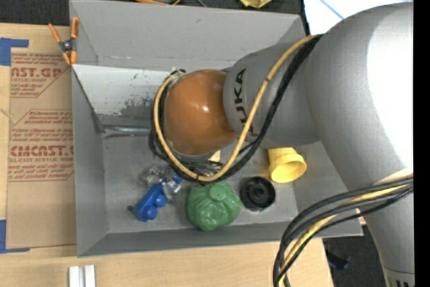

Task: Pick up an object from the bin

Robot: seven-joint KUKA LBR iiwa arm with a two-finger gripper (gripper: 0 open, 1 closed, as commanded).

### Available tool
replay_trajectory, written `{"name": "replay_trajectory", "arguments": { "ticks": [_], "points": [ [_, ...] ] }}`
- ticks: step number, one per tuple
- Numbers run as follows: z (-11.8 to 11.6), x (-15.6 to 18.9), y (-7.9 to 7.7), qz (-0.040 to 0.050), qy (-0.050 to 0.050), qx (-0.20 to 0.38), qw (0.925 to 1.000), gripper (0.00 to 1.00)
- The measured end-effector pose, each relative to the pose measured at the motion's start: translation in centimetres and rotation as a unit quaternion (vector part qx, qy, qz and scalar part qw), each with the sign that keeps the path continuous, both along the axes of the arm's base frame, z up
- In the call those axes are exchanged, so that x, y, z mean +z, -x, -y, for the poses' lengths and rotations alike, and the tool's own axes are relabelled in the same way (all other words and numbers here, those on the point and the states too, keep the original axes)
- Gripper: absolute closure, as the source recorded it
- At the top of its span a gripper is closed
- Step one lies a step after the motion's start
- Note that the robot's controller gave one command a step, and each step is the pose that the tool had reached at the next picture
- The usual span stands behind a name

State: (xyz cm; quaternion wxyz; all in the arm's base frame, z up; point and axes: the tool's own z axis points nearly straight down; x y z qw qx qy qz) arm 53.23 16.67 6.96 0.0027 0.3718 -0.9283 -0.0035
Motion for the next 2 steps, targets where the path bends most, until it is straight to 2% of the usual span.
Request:
{"name": "replay_trajectory", "arguments": {
  "ticks": [2],
  "points": [
    [0.0,1.5,0.1,-0.0008,0.000,0.000,1.0000,1.00]
  ]
}}
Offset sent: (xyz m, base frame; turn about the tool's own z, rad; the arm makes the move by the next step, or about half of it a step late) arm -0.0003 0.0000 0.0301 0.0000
